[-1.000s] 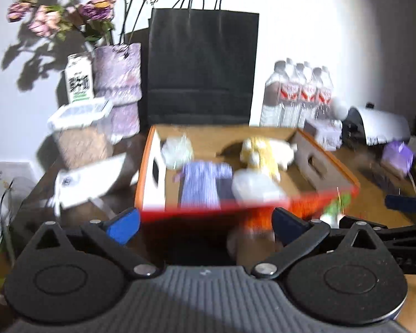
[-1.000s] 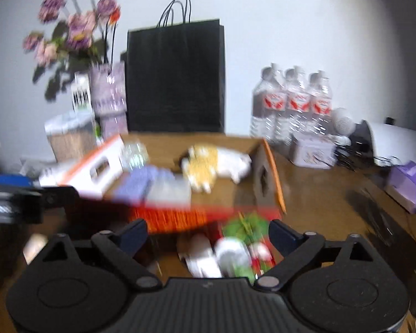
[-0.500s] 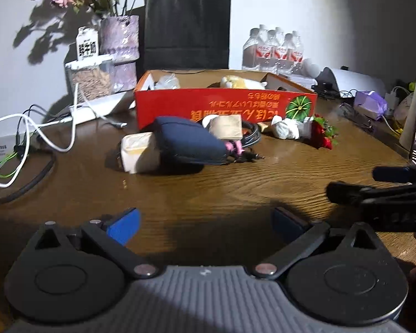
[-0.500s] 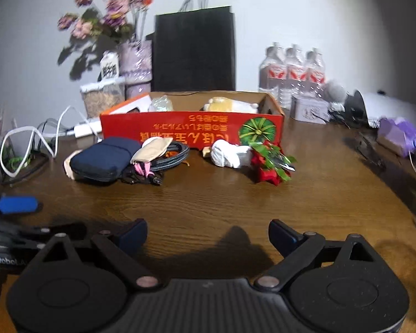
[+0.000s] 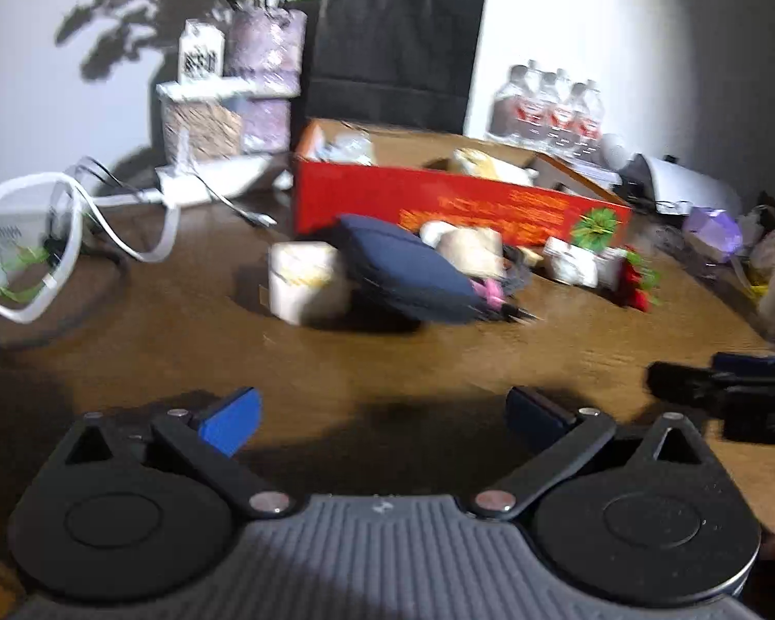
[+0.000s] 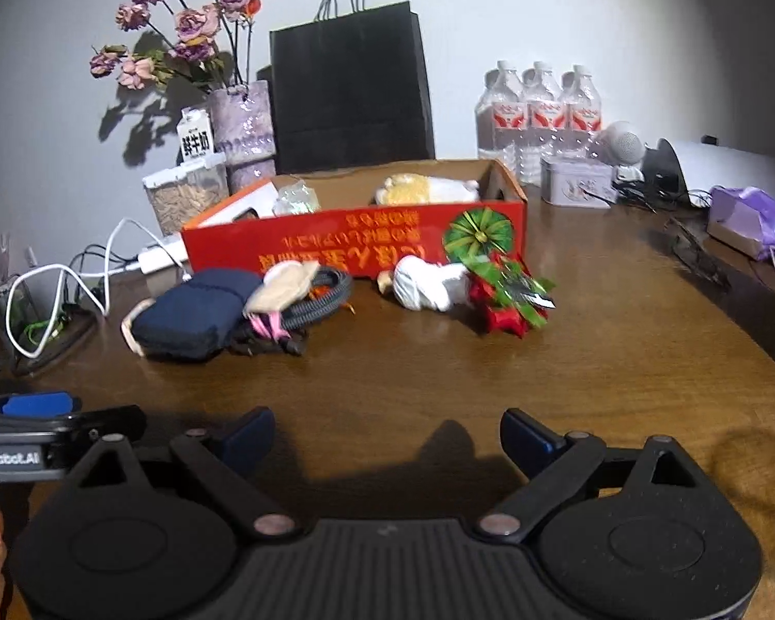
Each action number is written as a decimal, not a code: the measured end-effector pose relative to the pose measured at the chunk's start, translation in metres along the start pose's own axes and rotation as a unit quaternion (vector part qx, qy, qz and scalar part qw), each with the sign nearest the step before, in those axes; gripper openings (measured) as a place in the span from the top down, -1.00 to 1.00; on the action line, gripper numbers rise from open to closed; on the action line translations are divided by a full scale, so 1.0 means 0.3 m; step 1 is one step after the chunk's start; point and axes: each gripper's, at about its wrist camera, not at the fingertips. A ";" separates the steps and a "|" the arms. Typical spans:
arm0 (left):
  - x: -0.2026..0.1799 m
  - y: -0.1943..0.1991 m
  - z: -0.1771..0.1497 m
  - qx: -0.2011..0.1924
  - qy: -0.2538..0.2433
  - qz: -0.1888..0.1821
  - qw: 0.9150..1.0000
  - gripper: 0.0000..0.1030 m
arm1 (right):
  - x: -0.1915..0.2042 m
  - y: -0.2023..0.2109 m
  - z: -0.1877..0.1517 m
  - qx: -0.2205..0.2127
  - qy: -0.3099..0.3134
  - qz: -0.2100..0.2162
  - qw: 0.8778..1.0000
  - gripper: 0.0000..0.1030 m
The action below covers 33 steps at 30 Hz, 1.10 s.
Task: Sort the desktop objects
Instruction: 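Grasp the beige cube charger with the left tool while the right tool grasps the navy case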
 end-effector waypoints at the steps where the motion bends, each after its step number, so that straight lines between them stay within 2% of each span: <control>1: 0.014 -0.005 0.011 -0.004 -0.013 0.008 1.000 -1.00 | 0.014 -0.011 0.020 -0.001 -0.001 0.009 1.000 -0.83; 5: 0.084 -0.039 0.061 -0.014 -0.063 0.026 0.998 -1.00 | 0.110 -0.093 0.120 0.014 -0.012 0.074 0.997 -0.82; 8: 0.134 -0.097 0.113 -0.005 -0.082 -0.013 0.997 -1.00 | 0.211 -0.186 0.196 0.032 -0.007 0.100 0.994 -0.79; 10: 0.159 -0.144 0.131 0.006 -0.091 -0.055 0.994 -1.00 | 0.279 -0.243 0.235 0.043 0.005 0.106 0.993 -0.78; 13: 0.182 -0.211 0.147 0.023 -0.087 -0.062 0.994 -0.96 | 0.362 -0.339 0.258 0.082 0.026 0.103 0.991 -0.77; 15: 0.204 -0.238 0.164 0.033 -0.073 -0.082 0.993 -0.84 | 0.387 -0.389 0.254 0.104 0.028 0.090 0.990 -0.55; 16: 0.209 -0.244 0.168 0.029 -0.072 -0.086 0.993 -0.77 | 0.384 -0.397 0.254 0.102 0.020 0.098 0.990 -0.53; 17: 0.212 -0.248 0.173 0.026 -0.073 -0.089 0.993 -0.72 | 0.380 -0.397 0.255 0.101 0.017 0.096 0.990 -0.42; 20: 0.228 -0.261 0.179 0.028 -0.065 -0.092 0.993 -0.63 | 0.352 -0.382 0.250 0.103 0.006 0.107 0.989 -0.34; 25: 0.246 -0.273 0.191 0.033 -0.034 -0.089 0.995 -0.21 | 0.275 -0.293 0.250 0.080 0.002 0.106 0.991 -0.31; 30: 0.239 -0.250 0.193 0.030 0.002 -0.082 0.996 -0.19 | 0.193 -0.163 0.212 0.046 0.030 0.079 0.995 -0.31; 33: 0.194 -0.162 0.169 0.011 0.011 -0.070 0.997 -0.19 | 0.148 -0.070 0.159 0.034 0.063 0.063 0.995 -0.31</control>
Point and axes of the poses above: each gripper's, at about its wrist camera, not at the fingertips, and y roughly against the way its jaws point, x to its left, z to its top, and after that the axes turned 7 degrees about -z, right-handed
